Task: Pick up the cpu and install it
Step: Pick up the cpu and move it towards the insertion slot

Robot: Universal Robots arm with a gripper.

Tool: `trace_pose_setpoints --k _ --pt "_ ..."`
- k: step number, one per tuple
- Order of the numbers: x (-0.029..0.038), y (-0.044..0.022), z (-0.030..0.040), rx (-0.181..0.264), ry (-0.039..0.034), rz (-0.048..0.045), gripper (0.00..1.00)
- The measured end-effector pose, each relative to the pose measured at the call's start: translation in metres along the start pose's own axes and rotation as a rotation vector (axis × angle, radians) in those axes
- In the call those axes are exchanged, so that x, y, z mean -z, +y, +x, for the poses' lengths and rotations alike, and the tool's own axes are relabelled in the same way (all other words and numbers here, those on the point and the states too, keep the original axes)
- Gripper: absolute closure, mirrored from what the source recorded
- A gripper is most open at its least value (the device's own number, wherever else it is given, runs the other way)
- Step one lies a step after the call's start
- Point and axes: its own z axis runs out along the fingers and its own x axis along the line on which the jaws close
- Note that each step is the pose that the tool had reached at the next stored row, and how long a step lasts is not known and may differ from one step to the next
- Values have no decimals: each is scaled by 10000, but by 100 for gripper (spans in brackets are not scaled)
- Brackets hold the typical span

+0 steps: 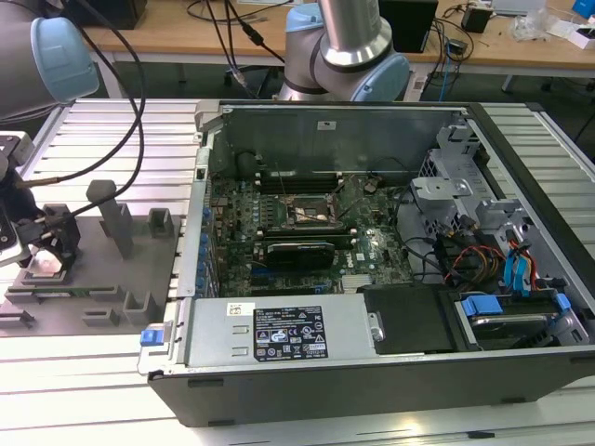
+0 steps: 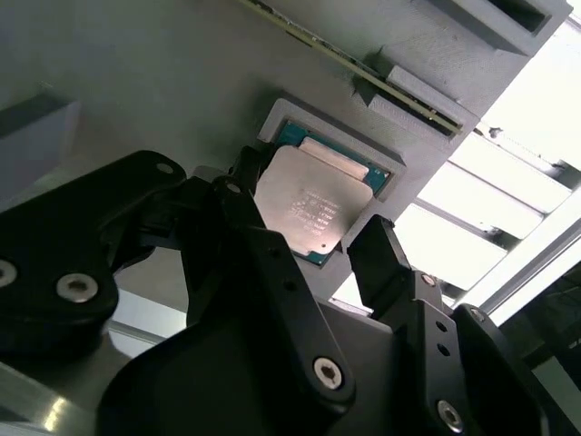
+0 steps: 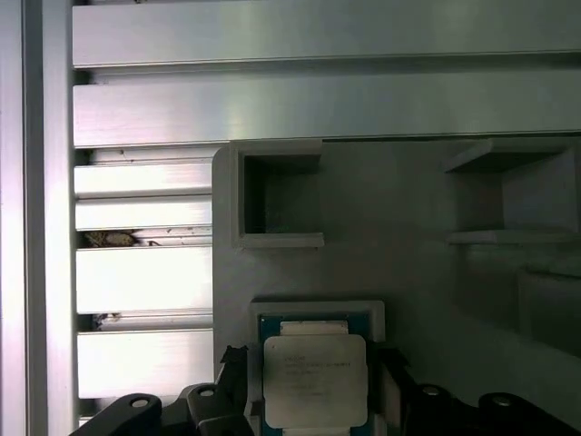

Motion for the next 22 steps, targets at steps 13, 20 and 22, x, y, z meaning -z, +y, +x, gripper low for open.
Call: trace_pose_setpoints --k 13,20,22 --pt "8 0 -8 -5 2 5 34" --pt "8 0 -6 -5 2 6 45" --pt "9 0 -6 -4 2 6 45"
